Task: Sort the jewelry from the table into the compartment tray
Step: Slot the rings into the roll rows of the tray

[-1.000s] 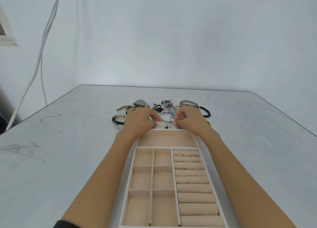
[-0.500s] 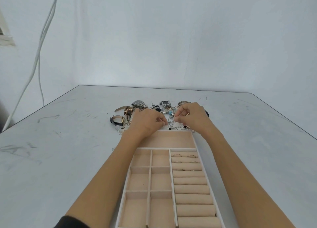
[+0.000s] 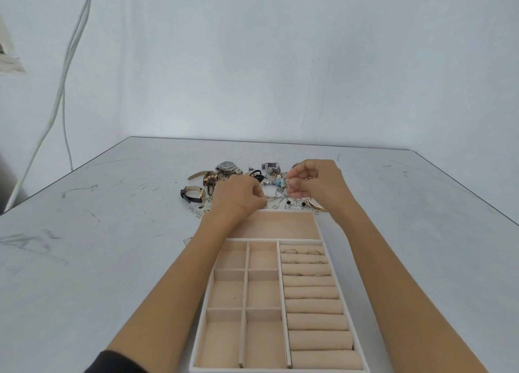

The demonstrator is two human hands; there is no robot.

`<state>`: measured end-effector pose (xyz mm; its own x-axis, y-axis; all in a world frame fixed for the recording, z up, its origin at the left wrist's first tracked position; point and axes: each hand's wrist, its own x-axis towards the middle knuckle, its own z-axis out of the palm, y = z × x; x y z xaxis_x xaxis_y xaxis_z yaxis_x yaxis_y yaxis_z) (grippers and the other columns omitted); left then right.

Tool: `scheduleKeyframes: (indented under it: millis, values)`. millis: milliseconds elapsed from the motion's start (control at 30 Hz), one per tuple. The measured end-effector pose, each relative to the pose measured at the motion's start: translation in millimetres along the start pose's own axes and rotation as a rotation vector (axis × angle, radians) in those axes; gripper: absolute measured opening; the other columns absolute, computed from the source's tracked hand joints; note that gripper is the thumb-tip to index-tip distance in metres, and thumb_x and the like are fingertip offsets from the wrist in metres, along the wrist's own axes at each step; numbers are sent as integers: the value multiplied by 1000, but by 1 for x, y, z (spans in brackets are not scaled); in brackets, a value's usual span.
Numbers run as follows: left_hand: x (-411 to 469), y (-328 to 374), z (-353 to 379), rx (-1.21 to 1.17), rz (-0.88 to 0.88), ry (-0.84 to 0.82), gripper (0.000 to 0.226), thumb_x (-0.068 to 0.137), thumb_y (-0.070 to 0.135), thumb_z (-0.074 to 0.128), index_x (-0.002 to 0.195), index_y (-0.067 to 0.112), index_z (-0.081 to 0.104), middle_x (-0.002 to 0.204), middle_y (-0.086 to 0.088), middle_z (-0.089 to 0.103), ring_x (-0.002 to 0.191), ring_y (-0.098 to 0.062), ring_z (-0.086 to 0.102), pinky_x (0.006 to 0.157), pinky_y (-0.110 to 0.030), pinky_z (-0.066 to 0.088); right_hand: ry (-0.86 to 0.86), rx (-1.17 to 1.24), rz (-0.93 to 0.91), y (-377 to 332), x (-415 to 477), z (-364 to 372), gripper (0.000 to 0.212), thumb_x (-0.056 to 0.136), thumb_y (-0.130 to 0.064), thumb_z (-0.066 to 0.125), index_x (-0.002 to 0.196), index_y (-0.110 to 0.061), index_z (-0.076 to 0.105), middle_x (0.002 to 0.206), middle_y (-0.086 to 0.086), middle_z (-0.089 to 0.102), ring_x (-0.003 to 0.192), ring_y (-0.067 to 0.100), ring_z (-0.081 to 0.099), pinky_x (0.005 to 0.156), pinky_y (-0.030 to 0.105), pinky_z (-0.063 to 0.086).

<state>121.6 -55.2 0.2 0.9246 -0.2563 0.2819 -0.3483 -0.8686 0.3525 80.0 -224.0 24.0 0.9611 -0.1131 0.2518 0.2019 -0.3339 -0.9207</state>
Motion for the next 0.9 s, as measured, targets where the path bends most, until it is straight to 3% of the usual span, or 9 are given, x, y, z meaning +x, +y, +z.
scheduleKeyframes:
  millis: [267, 433, 600, 767, 900]
  values:
    - [2, -3, 0, -177, 27, -81, 14, 78, 20, 68, 91, 24, 68, 92, 10, 67, 83, -9, 55, 76, -27, 41, -59, 173, 91, 0, -1, -2, 13, 88, 11, 56, 97, 3, 61, 82, 16, 67, 70, 22, 68, 70, 31, 60]
    - [5, -5, 1, -248, 6, -139, 16, 81, 18, 68, 97, 22, 67, 80, 13, 59, 80, -8, 54, 72, -24, 38, -83, 184, 126, 1, -1, -1, 12, 89, 8, 56, 97, 1, 60, 85, 15, 67, 73, 24, 67, 72, 32, 60]
    - [2, -7, 3, -202, 61, -33, 10, 82, 17, 66, 84, 27, 69, 78, 12, 60, 76, -9, 54, 75, -29, 43, -67, 166, 84, 2, -2, -2, 9, 85, 6, 63, 93, 1, 66, 78, 13, 67, 68, 22, 66, 70, 32, 61]
    - [0, -5, -1, -533, 58, 42, 12, 80, 24, 73, 76, 34, 68, 74, 15, 65, 62, -4, 51, 73, -29, 46, -36, 204, 86, 2, -3, -1, 14, 83, 6, 66, 97, 7, 68, 76, 16, 68, 64, 21, 68, 65, 27, 60]
    - [-2, 3, -4, -577, 31, 156, 5, 81, 26, 72, 80, 31, 70, 75, 12, 68, 66, -7, 58, 71, -29, 49, -19, 235, 101, 3, -4, 1, 15, 82, 7, 67, 97, 9, 67, 77, 18, 69, 65, 23, 70, 66, 28, 60]
